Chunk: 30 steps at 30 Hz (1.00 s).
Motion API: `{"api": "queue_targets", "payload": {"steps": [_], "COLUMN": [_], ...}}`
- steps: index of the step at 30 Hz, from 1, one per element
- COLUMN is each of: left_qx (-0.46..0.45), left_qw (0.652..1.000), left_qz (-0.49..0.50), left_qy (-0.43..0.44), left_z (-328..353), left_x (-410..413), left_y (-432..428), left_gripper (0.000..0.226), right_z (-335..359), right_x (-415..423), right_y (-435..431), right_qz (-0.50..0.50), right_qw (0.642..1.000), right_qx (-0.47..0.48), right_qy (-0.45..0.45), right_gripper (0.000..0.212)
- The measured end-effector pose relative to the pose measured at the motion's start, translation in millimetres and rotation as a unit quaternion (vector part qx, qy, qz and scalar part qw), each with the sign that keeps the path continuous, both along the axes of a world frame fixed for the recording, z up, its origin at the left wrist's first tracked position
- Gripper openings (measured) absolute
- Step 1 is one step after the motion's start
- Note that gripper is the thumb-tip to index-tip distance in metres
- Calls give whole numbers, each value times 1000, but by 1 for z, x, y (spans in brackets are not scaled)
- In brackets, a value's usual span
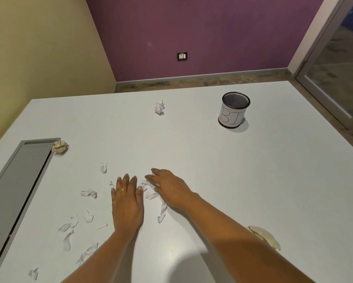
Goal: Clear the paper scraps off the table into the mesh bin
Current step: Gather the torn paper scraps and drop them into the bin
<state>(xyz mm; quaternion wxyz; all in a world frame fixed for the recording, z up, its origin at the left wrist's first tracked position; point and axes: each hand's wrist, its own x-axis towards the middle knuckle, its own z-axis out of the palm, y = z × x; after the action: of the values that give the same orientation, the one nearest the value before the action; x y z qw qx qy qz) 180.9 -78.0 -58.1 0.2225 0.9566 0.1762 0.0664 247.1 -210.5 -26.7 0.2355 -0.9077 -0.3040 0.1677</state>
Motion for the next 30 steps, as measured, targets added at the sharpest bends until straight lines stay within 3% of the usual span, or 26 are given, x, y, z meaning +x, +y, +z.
{"api": "queue_targets", "payload": {"steps": [4,14,20,30], "left_qx": [-9,-147,-117,12], "left_qw": [1000,984,991,1000], "left_qz": [21,28,3,10], "left_qy": [-9,-92,-72,-17], "left_z": [-2,0,0,0], "left_x": [-4,-9,-10,-6], "left_y": [-2,3,5,-1], "left_gripper": [41,33,33,32], "right_z": [-4,-16,-15,-3], "right_x": [-6,-9,-12,11], "right_y": [-1,-12,-22,-47], "right_qz": [17,-64,-98,-174], "right_qw": [995,994,993,983], "right_qx": [-62,-23,-4,32], "right_qy": [-69,-81,-66,-55], "right_gripper": [43,32,26,28]}}
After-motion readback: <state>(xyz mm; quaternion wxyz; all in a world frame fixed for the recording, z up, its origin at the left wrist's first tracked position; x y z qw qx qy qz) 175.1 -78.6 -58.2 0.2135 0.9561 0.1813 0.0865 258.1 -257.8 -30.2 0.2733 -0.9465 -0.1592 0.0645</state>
